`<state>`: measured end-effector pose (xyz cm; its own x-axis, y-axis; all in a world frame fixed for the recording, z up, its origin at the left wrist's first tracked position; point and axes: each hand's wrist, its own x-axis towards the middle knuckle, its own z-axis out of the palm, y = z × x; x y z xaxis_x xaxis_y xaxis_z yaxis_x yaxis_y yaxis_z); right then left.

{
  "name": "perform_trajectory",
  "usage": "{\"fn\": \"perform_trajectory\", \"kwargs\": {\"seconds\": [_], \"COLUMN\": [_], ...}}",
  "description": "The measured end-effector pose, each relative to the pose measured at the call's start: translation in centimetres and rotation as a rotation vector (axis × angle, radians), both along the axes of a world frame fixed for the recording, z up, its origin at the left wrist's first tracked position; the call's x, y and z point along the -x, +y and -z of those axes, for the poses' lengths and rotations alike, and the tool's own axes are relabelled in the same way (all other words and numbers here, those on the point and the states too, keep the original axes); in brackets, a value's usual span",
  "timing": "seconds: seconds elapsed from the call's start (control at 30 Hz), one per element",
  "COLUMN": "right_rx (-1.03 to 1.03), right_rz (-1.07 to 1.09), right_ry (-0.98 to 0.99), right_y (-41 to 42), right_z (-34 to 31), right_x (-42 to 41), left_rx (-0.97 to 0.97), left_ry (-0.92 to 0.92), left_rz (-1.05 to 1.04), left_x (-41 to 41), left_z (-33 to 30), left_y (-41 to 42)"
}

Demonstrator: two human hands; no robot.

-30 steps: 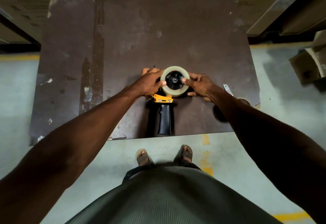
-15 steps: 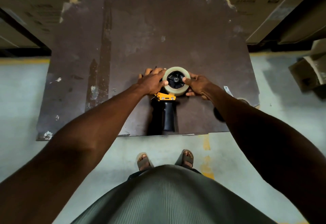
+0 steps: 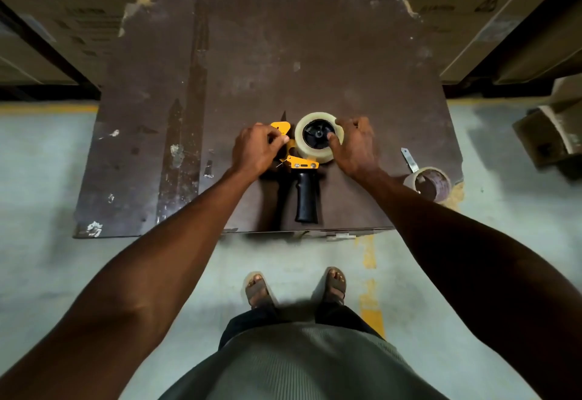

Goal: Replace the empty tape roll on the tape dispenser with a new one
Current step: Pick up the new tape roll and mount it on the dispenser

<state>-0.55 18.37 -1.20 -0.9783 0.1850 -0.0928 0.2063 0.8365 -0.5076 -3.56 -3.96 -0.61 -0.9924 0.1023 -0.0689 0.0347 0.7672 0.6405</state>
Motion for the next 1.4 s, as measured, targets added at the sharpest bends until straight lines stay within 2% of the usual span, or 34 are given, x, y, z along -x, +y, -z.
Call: {"fn": "perform_trajectory", "kwargs": {"seconds": [0.1,0.33,0.47,0.73,1.17,1.23,1.33,1.4], "right_rx": [-0.026,-0.137,-0.214,-0.172,-0.136,-0.118,-0.054,0.055], "right_rz": [-0.029,-0.143,-0.193,-0.212,-0.238,-0.185,0.02,0.165], "right_ry": [0.044,0.003,-0.088,-0.141,-0.147,-0.103,0.048,0.013], "right_y": [-1.0,-1.8,-2.0,-1.2,-0.4,-0.7,-2.6,-4.6], "right_z": [-0.4,-0.4,-0.4,-0.8,-0.5,-0.8,-1.4,-1.5], "right_x": [-0.6,-1.4,-0.9,-0.5,-0.3,-0.9,-4.0,-6.6], "left_rx": [0.053,0.156,0.193,0.255,0.251,0.261,0.256,0.249], "left_ry": [-0.082,-0.215,-0.262,-0.378,-0.193,-0.178,-0.166,-0.158], "left_rz": [-0.005,0.01,-0.016,0.135,0.239,0.242,0.236,0.232], "left_x": [-0.4,-0.1,0.4,2.5,1.9,1.7,1.7,1.7], "left_z": [-0.5,-1.1,-1.8,-2.1,-0.4,-0.3,-0.2,-0.2], "left_y": [1.0,3.4,4.7,5.2,2.9,2.9,3.0,3.0]}}
